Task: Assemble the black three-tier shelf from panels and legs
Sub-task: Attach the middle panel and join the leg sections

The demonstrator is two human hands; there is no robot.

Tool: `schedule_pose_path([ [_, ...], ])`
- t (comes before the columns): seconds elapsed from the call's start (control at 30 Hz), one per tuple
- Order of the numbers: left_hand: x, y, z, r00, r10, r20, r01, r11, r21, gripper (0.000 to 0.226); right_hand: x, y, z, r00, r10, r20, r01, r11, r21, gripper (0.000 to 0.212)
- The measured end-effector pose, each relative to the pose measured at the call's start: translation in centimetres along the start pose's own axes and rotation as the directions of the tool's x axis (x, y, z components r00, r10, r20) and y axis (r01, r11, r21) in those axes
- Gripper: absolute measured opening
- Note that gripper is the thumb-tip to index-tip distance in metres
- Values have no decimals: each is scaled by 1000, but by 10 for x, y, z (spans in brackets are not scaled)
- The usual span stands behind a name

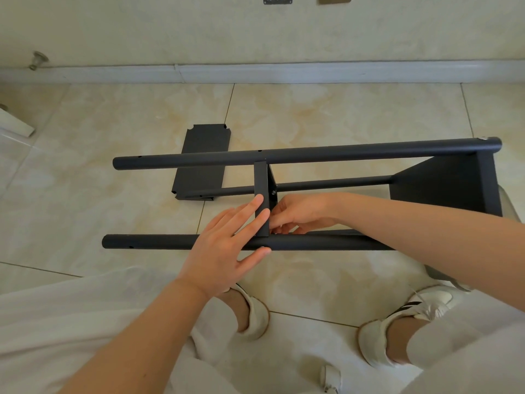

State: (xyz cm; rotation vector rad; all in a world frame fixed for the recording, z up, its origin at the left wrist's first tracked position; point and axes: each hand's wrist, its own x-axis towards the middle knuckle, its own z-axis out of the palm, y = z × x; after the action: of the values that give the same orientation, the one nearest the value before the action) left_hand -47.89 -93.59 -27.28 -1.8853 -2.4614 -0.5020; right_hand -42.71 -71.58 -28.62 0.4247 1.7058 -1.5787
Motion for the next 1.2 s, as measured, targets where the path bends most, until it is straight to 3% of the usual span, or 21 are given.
schedule_pose_path([
  [0.17,0,7,0,998,-66,2,66,996,-55,59,-10,1,3,1000,-1,21,2,999,-38,32],
  [0.3,0,18,-1,986,-166,3,165,974,-158,61,-30,-7,0,998,-7,70,10,999,-50,17],
  [0.4,0,31,1,965,-263,-2,256,942,-215,64,-48,-18,0,997,-8,82,24,979,-202,19],
  [0.53,-6,48,3,947,-291,-135,266,948,-173,48,-63,-32,13,996,-68,51,84,725,-684,29],
  [0.63,-10,57,3,894,-379,-239,340,921,-188,34,-68,-35,24,995,-95,12,67,592,-803,24],
  [0.73,-14,67,-1,800,-505,-324,425,858,-290,19,-72,-34,30,995,-93,-22,33,554,-832,22],
  [0.8,-18,74,-5,707,-640,-302,512,757,-405,13,-73,-32,31,995,-97,-36,24,554,-832,23],
  [0.9,-19,81,-7,491,-870,-37,695,417,-585,17,-74,-29,30,994,-102,-36,31,586,-810,25],
  [0.97,-16,82,-4,363,-925,116,755,218,-619,14,-74,-28,29,996,-85,-28,29,607,-794,28],
  [1.03,-9,79,-2,246,-943,226,688,6,-725,15,-72,-28,28,997,-74,-17,31,610,-792,31],
  [1.1,0,76,0,161,-921,354,521,-226,-823,24,-71,-27,26,997,-75,-9,39,613,-789,32],
  [1.2,12,75,5,93,-902,421,413,-350,-841,32,-70,-25,24,994,-106,-4,63,623,-780,30],
])
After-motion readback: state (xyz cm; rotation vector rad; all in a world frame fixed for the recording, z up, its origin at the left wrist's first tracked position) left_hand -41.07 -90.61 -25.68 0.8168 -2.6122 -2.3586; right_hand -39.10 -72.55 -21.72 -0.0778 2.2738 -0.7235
